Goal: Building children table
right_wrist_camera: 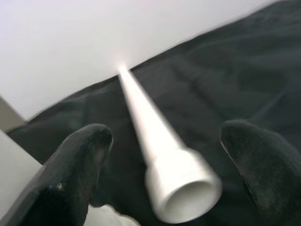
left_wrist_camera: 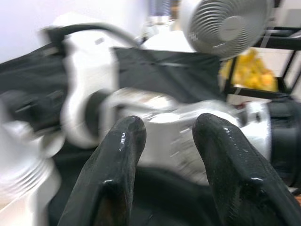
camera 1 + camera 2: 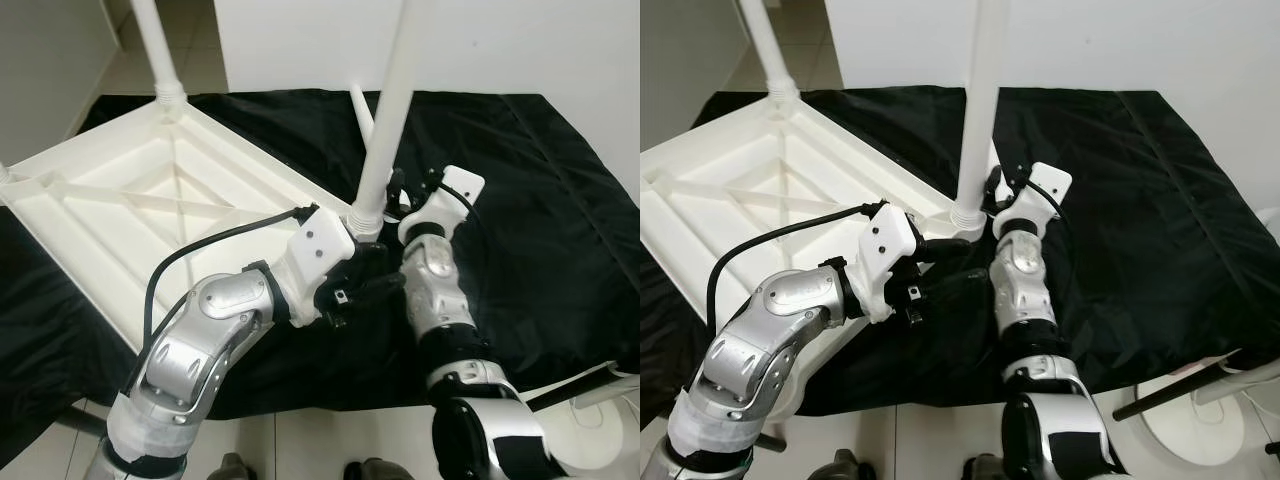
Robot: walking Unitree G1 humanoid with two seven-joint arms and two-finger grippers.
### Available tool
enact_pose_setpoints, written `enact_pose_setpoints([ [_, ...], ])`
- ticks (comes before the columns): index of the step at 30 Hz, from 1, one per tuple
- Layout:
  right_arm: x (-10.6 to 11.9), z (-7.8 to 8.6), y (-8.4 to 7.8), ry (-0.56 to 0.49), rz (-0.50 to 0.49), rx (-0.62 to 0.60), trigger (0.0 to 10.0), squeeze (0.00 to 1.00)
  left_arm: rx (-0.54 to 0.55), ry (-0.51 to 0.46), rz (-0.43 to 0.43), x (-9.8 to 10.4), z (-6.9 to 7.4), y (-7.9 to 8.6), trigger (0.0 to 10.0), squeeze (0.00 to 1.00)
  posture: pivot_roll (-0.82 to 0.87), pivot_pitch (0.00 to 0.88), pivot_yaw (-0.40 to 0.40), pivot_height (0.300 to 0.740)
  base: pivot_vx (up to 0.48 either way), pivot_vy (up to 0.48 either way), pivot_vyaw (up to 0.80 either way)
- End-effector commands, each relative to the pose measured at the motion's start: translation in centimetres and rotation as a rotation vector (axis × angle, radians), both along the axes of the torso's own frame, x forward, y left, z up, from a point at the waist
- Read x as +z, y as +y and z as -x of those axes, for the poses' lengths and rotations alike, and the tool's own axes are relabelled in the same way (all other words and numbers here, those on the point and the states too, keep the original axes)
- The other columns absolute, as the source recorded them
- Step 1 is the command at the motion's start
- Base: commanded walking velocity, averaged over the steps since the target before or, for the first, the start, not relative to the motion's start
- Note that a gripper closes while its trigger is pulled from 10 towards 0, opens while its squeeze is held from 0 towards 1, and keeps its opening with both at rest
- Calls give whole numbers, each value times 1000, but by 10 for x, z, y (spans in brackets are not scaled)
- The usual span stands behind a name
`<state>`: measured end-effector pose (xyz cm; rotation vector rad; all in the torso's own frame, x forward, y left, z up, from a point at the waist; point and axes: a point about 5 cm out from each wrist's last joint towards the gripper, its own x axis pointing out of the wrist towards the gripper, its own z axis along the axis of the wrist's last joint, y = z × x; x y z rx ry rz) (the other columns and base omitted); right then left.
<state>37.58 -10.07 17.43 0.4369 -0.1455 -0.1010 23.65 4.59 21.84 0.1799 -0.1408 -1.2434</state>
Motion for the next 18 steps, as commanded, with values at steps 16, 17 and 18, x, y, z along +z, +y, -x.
enact_pose_setpoints([
  [16,-15,16,-19,-92,176,-6,10000,0,-13,10,24,6,5,-5,10000,0,10,91,29,740,0,0,0],
  [17,-15,16,-19,-92,176,-6,10000,0,-13,10,24,6,5,-5,10000,0,10,91,29,740,0,0,0],
  [18,-21,19,-28,-91,204,-16,10000,0,-4,11,32,7,4,-6,10000,0,6,92,31,740,0,0,0],
])
